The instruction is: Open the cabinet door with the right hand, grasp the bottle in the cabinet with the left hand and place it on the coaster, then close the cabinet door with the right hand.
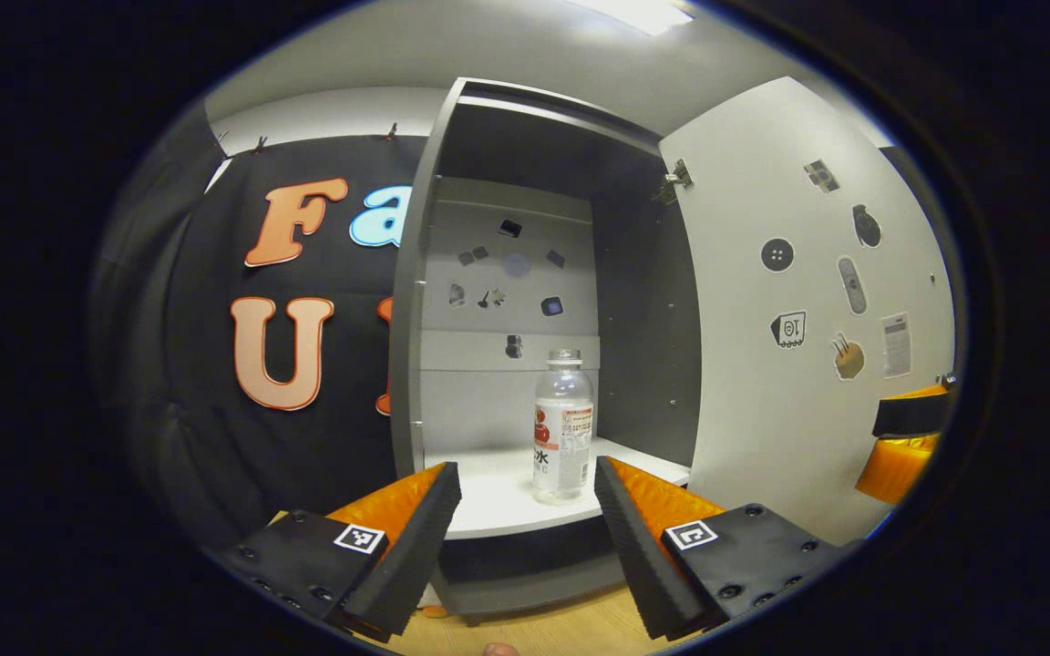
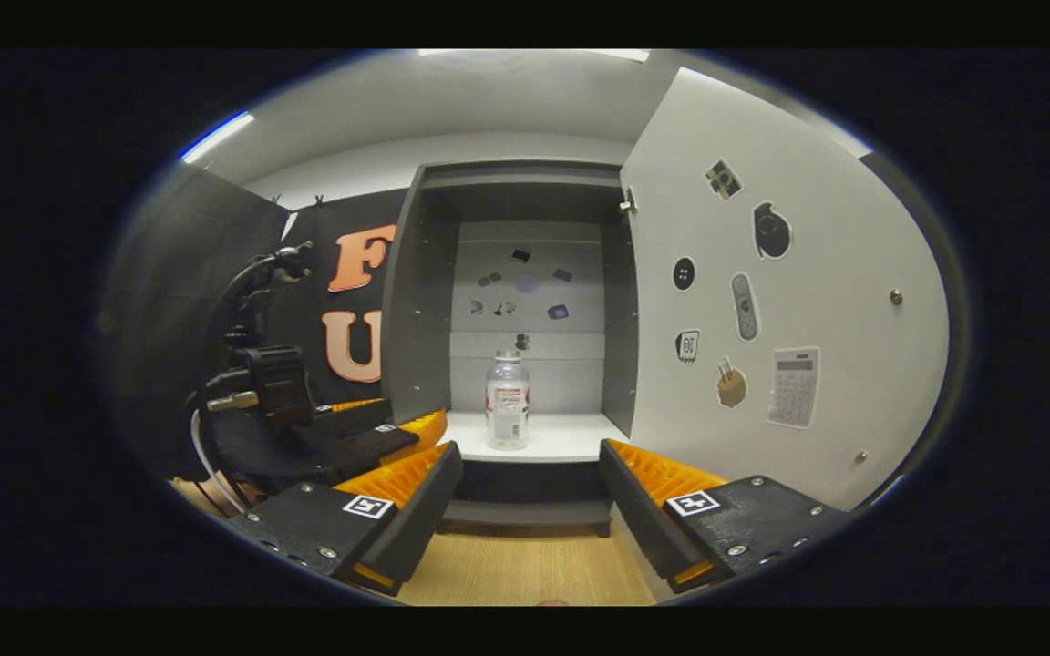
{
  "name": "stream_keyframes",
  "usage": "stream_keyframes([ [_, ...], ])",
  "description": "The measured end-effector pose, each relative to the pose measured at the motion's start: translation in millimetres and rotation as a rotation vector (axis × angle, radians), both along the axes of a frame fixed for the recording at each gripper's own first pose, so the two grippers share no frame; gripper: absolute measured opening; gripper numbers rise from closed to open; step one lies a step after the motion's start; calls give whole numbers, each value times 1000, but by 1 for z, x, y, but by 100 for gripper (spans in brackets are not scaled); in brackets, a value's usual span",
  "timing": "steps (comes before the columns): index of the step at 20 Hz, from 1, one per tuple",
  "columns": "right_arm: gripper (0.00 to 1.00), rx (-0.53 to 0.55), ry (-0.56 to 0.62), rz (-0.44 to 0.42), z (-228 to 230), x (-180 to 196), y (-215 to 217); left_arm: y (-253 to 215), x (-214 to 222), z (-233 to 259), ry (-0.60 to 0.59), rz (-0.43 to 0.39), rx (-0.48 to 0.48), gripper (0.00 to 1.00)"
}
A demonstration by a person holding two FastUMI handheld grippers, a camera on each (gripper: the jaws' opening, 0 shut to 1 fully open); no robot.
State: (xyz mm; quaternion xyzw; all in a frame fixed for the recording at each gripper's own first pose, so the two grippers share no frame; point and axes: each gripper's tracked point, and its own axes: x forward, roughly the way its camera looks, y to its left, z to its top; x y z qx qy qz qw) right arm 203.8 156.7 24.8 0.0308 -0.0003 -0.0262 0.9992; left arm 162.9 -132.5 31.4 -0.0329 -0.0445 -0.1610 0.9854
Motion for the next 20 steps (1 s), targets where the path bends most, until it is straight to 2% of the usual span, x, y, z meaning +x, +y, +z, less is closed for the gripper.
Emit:
stream_keyframes([
  [1,93,-3,-10,-13,2,5,-1,-7,11,0,-4,-21,0,96],
  [2,97,-6,-23,-20,3,10,1,-15,21,1,-7,-41,-4,96],
  [3,93,-12,-34,-28,4,16,1,-23,30,2,-10,-61,-8,96],
  [5,97,-29,-33,-49,2,25,-2,-37,46,0,-12,-86,-10,96],
  [6,93,-35,-32,-48,1,30,-3,-42,54,0,-10,-91,-11,96],
  [7,97,-37,-31,-40,0,35,-3,-46,60,0,-8,-92,-13,96],
  [8,90,-35,-24,-26,-1,37,-4,-49,67,2,-11,-86,-17,96],
  [9,93,-28,-18,-15,-3,41,-5,-53,73,2,-8,-82,-18,96],
  [11,90,-9,-18,-7,-5,49,-12,-62,85,1,0,-90,-18,96],
  [15,97,1,-24,0,-7,57,-23,-72,106,-7,14,-91,-5,96],
  [18,90,-1,-6,10,-14,65,-26,-76,122,-13,22,-73,8,96],
  [20,93,8,15,20,-21,68,-29,-75,134,-13,17,-58,15,96],
])
